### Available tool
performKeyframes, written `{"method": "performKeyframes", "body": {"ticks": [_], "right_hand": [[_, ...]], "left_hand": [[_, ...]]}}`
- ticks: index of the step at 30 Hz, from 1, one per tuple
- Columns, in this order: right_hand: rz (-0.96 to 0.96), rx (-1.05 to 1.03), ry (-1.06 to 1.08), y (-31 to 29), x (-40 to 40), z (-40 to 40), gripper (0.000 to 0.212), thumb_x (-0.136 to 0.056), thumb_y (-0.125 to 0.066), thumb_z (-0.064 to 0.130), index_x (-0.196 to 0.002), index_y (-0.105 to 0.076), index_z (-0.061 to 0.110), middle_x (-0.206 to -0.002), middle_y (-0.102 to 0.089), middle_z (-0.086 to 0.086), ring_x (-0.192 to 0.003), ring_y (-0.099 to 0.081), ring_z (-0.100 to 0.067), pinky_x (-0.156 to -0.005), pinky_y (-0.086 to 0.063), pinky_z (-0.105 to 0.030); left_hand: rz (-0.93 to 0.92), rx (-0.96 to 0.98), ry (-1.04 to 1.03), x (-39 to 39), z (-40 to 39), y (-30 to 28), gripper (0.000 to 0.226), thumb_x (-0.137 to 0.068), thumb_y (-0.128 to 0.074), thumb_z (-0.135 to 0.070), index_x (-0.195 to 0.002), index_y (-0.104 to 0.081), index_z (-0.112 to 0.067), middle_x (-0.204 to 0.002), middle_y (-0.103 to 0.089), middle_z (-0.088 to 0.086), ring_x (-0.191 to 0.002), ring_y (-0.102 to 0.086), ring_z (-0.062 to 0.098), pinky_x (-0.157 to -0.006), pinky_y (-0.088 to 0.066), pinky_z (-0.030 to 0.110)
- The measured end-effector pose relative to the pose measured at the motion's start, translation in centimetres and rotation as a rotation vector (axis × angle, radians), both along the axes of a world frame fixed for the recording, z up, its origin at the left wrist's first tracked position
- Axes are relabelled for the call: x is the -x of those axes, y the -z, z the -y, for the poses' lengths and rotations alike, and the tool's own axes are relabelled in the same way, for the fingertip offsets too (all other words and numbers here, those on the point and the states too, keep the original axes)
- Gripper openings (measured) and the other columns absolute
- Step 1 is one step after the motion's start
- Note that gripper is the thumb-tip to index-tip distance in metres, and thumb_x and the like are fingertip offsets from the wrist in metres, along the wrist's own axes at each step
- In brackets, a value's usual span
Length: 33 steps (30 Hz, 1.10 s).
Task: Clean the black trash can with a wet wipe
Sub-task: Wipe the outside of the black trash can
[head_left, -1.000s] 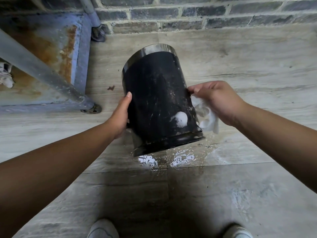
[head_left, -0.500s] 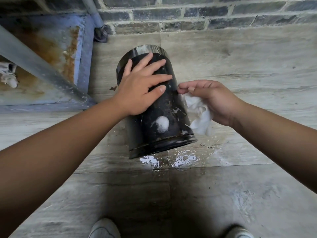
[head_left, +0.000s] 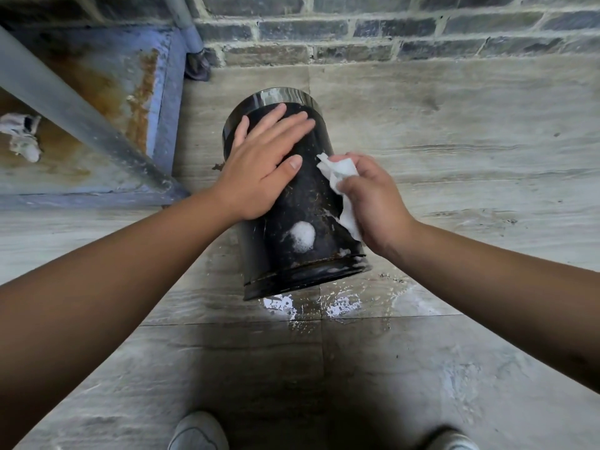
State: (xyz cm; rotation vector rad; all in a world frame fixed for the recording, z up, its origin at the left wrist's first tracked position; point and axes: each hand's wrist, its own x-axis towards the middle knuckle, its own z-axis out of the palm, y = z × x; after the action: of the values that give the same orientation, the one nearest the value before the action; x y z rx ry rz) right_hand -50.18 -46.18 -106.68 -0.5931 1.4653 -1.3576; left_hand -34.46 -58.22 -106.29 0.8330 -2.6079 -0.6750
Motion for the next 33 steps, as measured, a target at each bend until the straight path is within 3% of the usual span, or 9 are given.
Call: {"method": "performKeyframes", "body": {"ticks": [3, 7, 10, 14, 16, 19, 21, 24, 33], "right_hand": [[-0.388, 0.023, -0.106, 1.0, -0.1, -1.3, 0.029, -0.081, -0.058, 0.021, -0.1, -0.066, 0.042, -0.117, -0.059, -0.004, -0.111, -0.057, -0.016, -0.099, -0.045, -0.036], [-0.192, 0.007, 0.085, 0.9, 0.5, 1.2, 0.018, -0.087, -0.058, 0.021, -0.096, -0.071, 0.03, -0.095, -0.074, 0.002, -0.088, -0.07, -0.014, -0.076, -0.056, -0.036], [-0.123, 0.061, 0.177, 0.6, 1.2, 5.8, 0.021, -0.091, -0.055, 0.019, -0.107, -0.068, 0.017, -0.104, -0.073, -0.006, -0.095, -0.069, -0.019, -0.086, -0.057, -0.04], [-0.355, 0.131, -0.101, 0.7, 0.6, 8.5, 0.032, -0.096, -0.049, 0.005, -0.123, -0.064, 0.008, -0.134, -0.06, -0.009, -0.127, -0.054, -0.019, -0.109, -0.041, -0.04], [-0.444, 0.149, -0.244, 1.0, 0.2, 7.6, 0.035, -0.095, -0.049, 0.001, -0.128, -0.06, 0.007, -0.146, -0.049, -0.013, -0.142, -0.034, -0.021, -0.119, -0.026, -0.035], [-0.479, 0.238, -0.34, 1.4, -0.2, 4.6, 0.037, -0.096, -0.049, -0.001, -0.13, -0.058, 0.008, -0.146, -0.046, -0.012, -0.144, -0.021, -0.016, -0.116, -0.02, -0.018], [-0.55, 0.318, -0.408, 1.4, -0.4, 2.8, 0.036, -0.095, -0.05, -0.001, -0.129, -0.059, 0.008, -0.143, -0.048, -0.009, -0.144, -0.022, -0.018, -0.118, -0.02, -0.023], [-0.69, 0.381, -0.478, 0.8, -1.0, 1.4, 0.033, -0.093, -0.053, 0.001, -0.124, -0.063, 0.009, -0.138, -0.055, -0.011, -0.143, -0.028, -0.026, -0.119, -0.02, -0.049], [-0.874, 0.45, -0.694, -1.9, -2.5, -2.1, 0.029, -0.083, -0.061, -0.005, -0.106, -0.073, 0.01, -0.121, -0.069, -0.004, -0.131, -0.05, -0.023, -0.113, -0.024, -0.041]], "left_hand": [[-0.045, -0.049, -0.057, -0.2, -0.2, 0.3, 0.062, -0.092, -0.031, -0.039, -0.151, -0.023, -0.018, -0.158, -0.028, 0.002, -0.148, -0.011, 0.015, -0.118, -0.001, 0.051], [-0.06, -0.055, -0.076, -0.5, 0.0, 0.5, 0.073, -0.092, -0.03, -0.052, -0.152, -0.015, -0.013, -0.16, -0.02, 0.006, -0.148, -0.008, 0.014, -0.119, -0.002, 0.047], [-0.059, -0.059, -0.063, -0.4, 0.0, 0.6, 0.085, -0.09, -0.023, -0.067, -0.153, -0.009, -0.011, -0.162, -0.013, 0.007, -0.149, -0.004, 0.016, -0.119, -0.001, 0.046], [-0.067, -0.078, -0.066, -0.1, -0.1, 0.4, 0.092, -0.088, -0.015, -0.073, -0.153, -0.005, -0.009, -0.163, -0.009, 0.008, -0.149, -0.003, 0.016, -0.119, -0.002, 0.048], [-0.075, -0.087, -0.076, -0.1, -0.1, 0.2, 0.092, -0.088, -0.013, -0.072, -0.153, -0.005, -0.007, -0.162, -0.011, 0.008, -0.149, -0.005, 0.017, -0.119, -0.003, 0.05], [-0.096, -0.099, -0.09, -0.3, -0.2, 0.3, 0.089, -0.089, -0.012, -0.07, -0.153, -0.008, -0.007, -0.162, -0.013, 0.009, -0.149, -0.007, 0.018, -0.119, -0.004, 0.048], [-0.107, -0.099, -0.1, -0.5, -0.3, 0.5, 0.079, -0.094, -0.014, -0.062, -0.153, -0.011, -0.008, -0.162, -0.015, 0.008, -0.149, -0.006, 0.017, -0.12, -0.003, 0.046], [-0.14, -0.122, -0.123, -0.6, -0.4, 0.5, 0.064, -0.097, -0.018, -0.043, -0.152, -0.017, -0.009, -0.161, -0.019, 0.007, -0.149, -0.006, 0.016, -0.119, -0.004, 0.048], [-0.096, -0.135, -0.153, -0.4, -0.1, 0.4, 0.054, -0.099, -0.027, -0.031, -0.15, -0.026, -0.016, -0.162, -0.016, 0.004, -0.148, -0.003, 0.016, -0.119, -0.001, 0.047]]}}
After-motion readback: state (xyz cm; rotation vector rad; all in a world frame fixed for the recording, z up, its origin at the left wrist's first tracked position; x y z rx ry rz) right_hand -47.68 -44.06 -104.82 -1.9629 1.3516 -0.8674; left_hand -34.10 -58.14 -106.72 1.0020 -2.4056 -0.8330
